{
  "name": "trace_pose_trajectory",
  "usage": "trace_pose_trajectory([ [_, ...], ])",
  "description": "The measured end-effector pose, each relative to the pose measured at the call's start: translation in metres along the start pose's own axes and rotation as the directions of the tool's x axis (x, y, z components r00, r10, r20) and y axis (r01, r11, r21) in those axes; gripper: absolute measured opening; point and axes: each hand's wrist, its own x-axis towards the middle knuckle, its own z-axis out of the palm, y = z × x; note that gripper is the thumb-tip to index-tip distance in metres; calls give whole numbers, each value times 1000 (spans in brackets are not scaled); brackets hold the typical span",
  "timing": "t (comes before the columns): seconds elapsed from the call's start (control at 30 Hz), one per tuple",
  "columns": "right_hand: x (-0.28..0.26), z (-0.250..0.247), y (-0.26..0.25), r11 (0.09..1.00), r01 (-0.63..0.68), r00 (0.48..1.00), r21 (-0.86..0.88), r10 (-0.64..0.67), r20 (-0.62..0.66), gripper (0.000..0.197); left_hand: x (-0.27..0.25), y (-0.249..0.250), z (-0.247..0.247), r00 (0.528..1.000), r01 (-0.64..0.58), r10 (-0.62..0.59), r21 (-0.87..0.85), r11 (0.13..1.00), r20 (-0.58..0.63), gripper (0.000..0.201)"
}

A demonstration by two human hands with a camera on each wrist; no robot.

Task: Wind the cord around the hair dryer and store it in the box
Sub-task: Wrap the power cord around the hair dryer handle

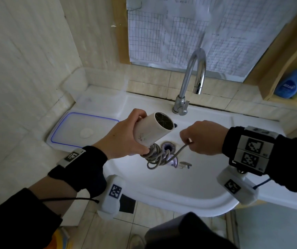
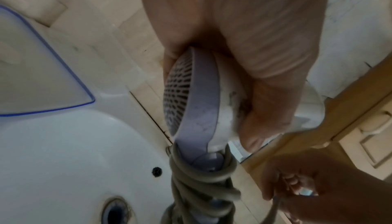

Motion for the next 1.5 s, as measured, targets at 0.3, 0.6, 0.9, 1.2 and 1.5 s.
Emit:
trace_pose_trajectory([
  [0.3, 0, -21, 29, 975, -58, 996, 215, 72, -55, 20, 4, -13, -11, 984, 96, -60, -217, 971, 168, 80],
  [0.6, 8, -18, 42, 655, -52, 985, 754, 160, -71, 6, 2, -21, -17, 970, 183, -32, -631, 754, 243, 92],
  [0.9, 34, 33, 19, 545, -252, 963, 799, 223, 151, 21, 11, -12, -5, 998, 60, -46, -864, 499, 43, 72],
  [1.2, 48, 57, -17, 758, -186, 982, 625, 120, 146, 35, 28, -2, 14, 923, -16, -284, -766, 643, -258, 62],
  [1.5, 37, 55, -34, 926, -58, 989, 373, 2, 148, 35, 26, -11, 14, 910, -19, -197, -511, 860, -365, 71],
])
